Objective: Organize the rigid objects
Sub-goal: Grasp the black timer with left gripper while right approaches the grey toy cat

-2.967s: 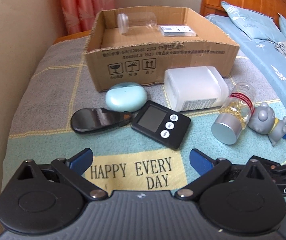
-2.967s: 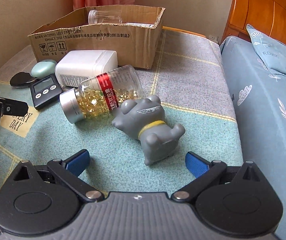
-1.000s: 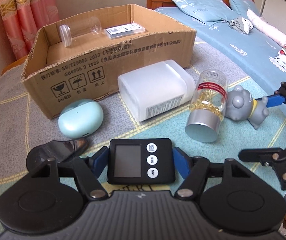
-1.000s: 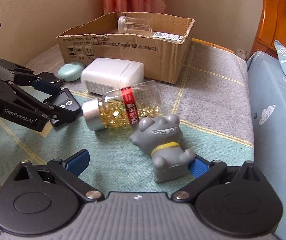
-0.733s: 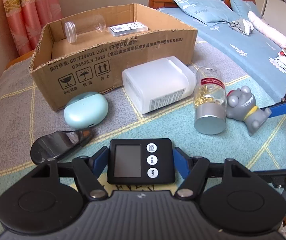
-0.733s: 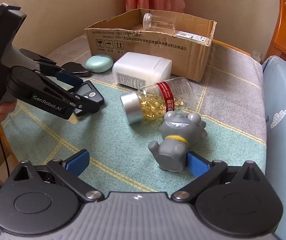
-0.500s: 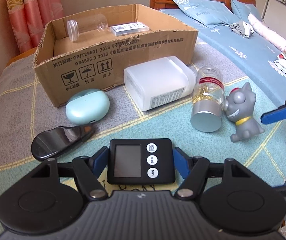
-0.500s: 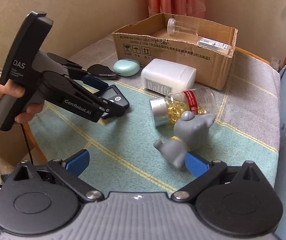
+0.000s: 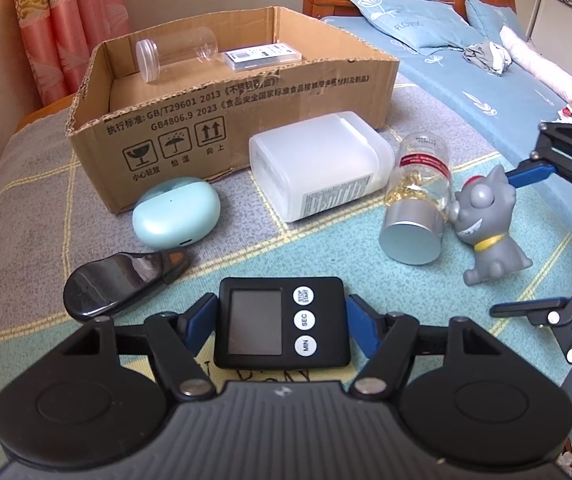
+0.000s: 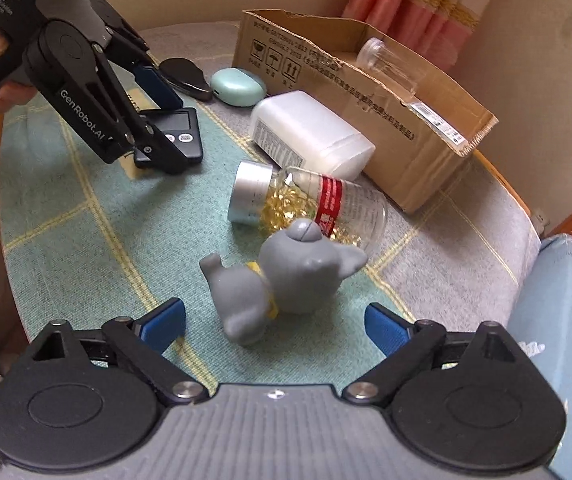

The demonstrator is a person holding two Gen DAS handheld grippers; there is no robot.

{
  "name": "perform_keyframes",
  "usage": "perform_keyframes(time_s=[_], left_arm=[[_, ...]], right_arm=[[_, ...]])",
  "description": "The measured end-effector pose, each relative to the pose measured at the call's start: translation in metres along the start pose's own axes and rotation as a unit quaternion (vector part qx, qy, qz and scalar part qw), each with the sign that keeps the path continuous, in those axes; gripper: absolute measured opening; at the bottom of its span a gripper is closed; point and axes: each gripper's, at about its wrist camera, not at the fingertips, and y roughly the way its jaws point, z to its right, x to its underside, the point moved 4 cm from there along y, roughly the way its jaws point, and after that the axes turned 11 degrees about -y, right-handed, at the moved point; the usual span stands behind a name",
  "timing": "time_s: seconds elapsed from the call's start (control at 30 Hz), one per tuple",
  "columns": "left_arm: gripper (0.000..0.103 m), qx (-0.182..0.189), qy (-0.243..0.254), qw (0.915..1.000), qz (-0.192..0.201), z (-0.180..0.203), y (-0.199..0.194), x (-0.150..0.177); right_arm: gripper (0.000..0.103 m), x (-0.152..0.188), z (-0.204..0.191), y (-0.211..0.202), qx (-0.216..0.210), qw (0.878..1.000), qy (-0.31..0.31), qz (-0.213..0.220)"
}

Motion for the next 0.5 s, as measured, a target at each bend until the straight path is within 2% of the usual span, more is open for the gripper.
perform_keyframes(time_s=[0.13,0.2,0.3,0.5], left_arm=[[0.069,-0.005,-0.004,1.0,-0.003,0.001,0.001,-0.002],[0.069,-0.006,-0.006,1.0,-0.004,0.0,0.001,-0.002],[0.069,-0.009,-0.007,0.9999,-0.006,0.001,0.001,-0.002],[0.069,-0.015,-0.01,0.9997,-0.015,-0.002,-0.004,0.002]], right_arm=[[0.089,-0.007,0.007,0.007,-0.019,1.0,-0.012,0.02],[0.082,-0.009,0.01,0.009,-0.027,0.999,-0.009,0.028],[0.08,-0.01,0.013,0.01,-0.031,0.999,0.001,0.034],[0.078,-0.011,0.015,0.004,-0.035,0.997,0.072,0.019]])
